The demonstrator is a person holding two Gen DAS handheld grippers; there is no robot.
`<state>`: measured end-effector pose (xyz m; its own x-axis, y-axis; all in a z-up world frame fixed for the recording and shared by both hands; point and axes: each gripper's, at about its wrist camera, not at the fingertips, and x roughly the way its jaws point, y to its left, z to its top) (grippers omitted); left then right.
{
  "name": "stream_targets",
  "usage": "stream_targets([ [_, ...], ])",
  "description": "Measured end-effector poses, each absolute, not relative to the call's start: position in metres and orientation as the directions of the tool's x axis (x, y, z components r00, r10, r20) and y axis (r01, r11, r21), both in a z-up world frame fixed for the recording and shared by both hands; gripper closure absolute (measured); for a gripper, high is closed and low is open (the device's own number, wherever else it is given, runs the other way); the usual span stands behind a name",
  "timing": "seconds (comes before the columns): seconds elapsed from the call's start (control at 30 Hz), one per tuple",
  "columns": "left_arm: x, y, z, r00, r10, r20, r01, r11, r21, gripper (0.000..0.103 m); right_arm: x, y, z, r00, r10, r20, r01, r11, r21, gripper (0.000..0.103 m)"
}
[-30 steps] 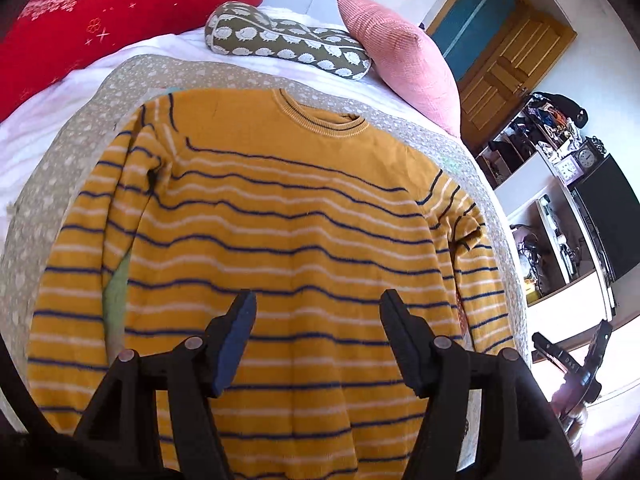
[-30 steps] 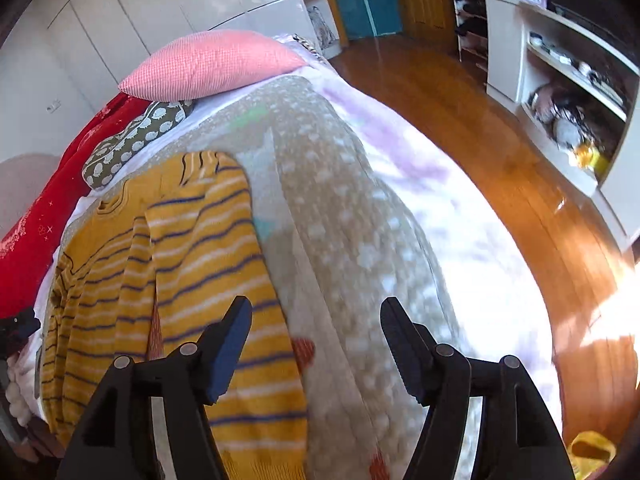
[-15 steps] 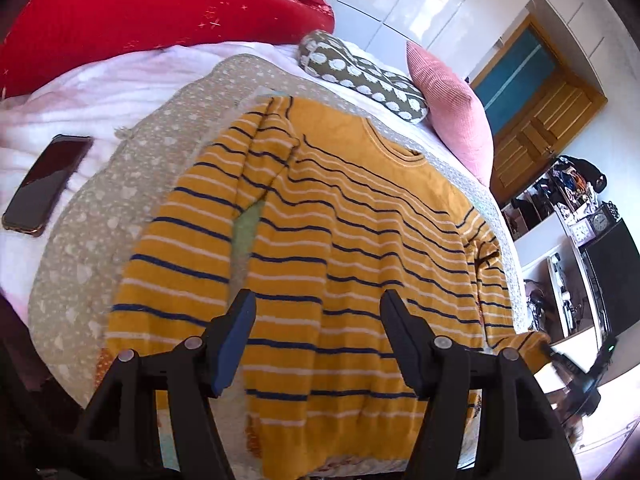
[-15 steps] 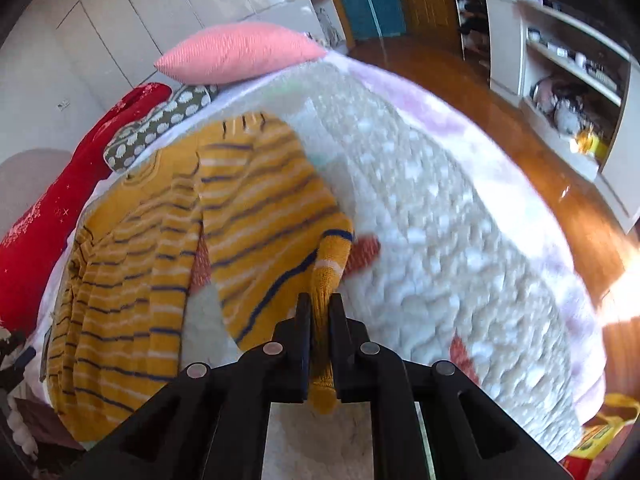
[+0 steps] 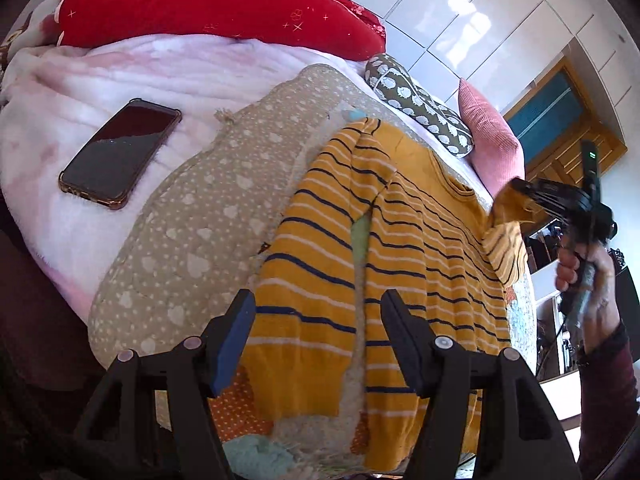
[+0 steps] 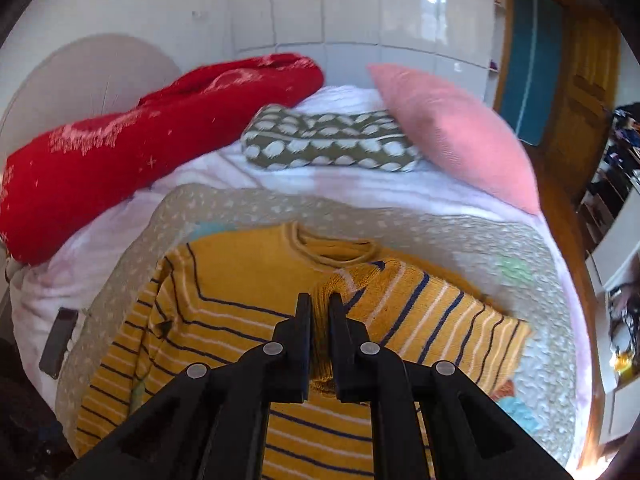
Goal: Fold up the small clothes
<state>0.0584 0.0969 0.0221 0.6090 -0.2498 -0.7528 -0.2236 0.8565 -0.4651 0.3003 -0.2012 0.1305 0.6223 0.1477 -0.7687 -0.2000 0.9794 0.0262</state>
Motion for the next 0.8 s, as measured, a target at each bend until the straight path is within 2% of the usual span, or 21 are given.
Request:
stream_targets([
  [0.17,0.06,0.115,0.011,0.602,-0.242,-0.761,-0.246,0.85,-0.465,0.039,0.351,-0.103,0.038,0.478,0.161,-0.864,-0.297,0.955,0.013,0.095],
  [0.3,0.063,0.119,0.003,0.592,-0.251,-0.766,-0.249,0.847,-0.47,0.039,0.369,-0.056,-0.006,0.424,0.138,-0.895,-0.343,0.939,-0.017,0.094],
  [0.37,0.064,0.119,0.0,0.588,-0.259,-0.766,-0.25,0.843,-0.476,0.039,0.376,-0.045,-0.017,0.394,0.155,-0.906,-0.367,0.93,-0.001,0.084],
  [0.43,0.065,0.118,-0.003,0.583,-0.272,-0.766,-0.249,0.837,-0.487,0.039,0.38,-0.044,-0.018,0.378,0.191,-0.906,-0.365,0.93,0.044,0.061],
  [0.53,0.067,0.113,-0.004,0.576,-0.285,-0.766,-0.247,0.833,-0.495,0.039,0.376,-0.055,0.001,0.38,0.308,-0.872,-0.372,0.914,0.161,0.046],
  [0.67,0.068,0.104,-0.002,0.571,-0.29,-0.768,-0.234,0.839,-0.491,0.039,0.357,-0.093,0.038,0.462,0.335,-0.821,-0.357,0.918,0.174,0.041],
  [0.8,0.068,0.093,0.002,0.562,-0.301,-0.77,-0.214,0.847,-0.487,0.039,0.332,-0.178,0.052,0.561,0.208,-0.801,-0.213,0.972,0.103,0.033],
])
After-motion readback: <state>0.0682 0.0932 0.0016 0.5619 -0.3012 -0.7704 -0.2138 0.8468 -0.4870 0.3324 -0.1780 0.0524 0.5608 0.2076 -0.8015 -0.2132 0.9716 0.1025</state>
